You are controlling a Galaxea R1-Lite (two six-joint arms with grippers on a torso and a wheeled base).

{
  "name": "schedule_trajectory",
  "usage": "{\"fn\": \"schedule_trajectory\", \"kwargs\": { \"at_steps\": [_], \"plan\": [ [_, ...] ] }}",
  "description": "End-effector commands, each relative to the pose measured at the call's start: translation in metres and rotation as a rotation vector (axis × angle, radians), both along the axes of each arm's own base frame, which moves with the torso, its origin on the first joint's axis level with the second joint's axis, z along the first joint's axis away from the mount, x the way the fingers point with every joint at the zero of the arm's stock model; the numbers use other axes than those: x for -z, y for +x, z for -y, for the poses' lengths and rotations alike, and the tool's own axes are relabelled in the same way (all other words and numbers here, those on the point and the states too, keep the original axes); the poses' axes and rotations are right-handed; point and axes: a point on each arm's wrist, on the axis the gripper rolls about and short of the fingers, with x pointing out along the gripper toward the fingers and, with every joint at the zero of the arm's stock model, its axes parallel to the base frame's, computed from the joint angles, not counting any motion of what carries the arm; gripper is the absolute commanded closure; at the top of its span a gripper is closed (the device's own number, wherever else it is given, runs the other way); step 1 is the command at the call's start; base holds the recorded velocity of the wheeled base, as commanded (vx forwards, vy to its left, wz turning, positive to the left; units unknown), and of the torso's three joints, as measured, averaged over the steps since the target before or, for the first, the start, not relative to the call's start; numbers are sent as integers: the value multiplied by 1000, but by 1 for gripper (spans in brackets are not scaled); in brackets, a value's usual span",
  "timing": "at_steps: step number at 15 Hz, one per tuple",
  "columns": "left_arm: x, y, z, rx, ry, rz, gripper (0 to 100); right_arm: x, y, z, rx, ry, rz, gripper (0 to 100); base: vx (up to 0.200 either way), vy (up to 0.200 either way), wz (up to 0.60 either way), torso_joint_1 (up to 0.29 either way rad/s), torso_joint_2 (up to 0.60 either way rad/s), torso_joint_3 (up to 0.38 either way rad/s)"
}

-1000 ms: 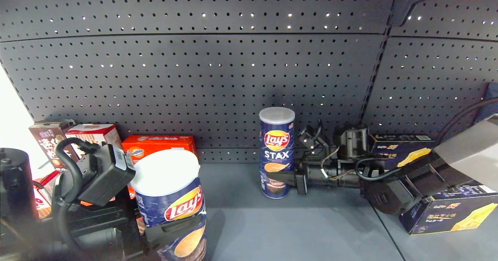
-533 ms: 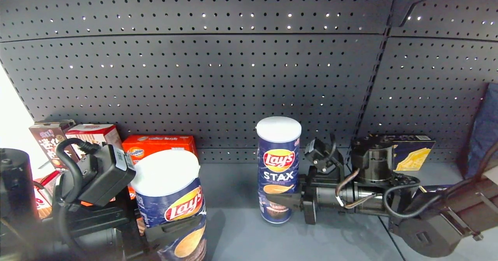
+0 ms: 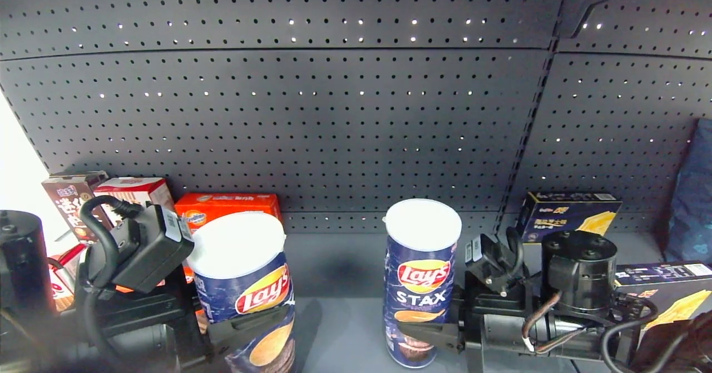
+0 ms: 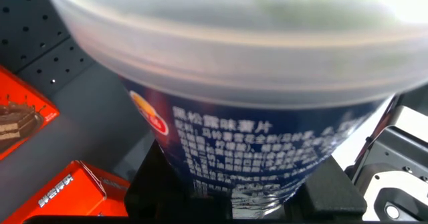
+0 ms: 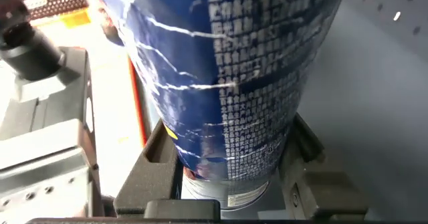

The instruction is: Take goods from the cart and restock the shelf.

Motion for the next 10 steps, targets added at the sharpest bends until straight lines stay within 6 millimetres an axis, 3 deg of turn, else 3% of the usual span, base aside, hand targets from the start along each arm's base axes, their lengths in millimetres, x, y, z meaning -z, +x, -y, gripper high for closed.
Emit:
{"fn": "schedule_trajectory", "kwargs": {
  "at_steps": [1, 10],
  "plan": [
    [0, 0, 0, -1, 2, -2, 100, 3, -2, 1, -2, -3, -5, 100, 0, 0, 0, 0, 0, 0],
    [0, 1, 0, -6, 2, -1, 100, 22, 3, -6, -11, -9, -14, 100, 0, 0, 0, 0, 0, 0]
  ]
}}
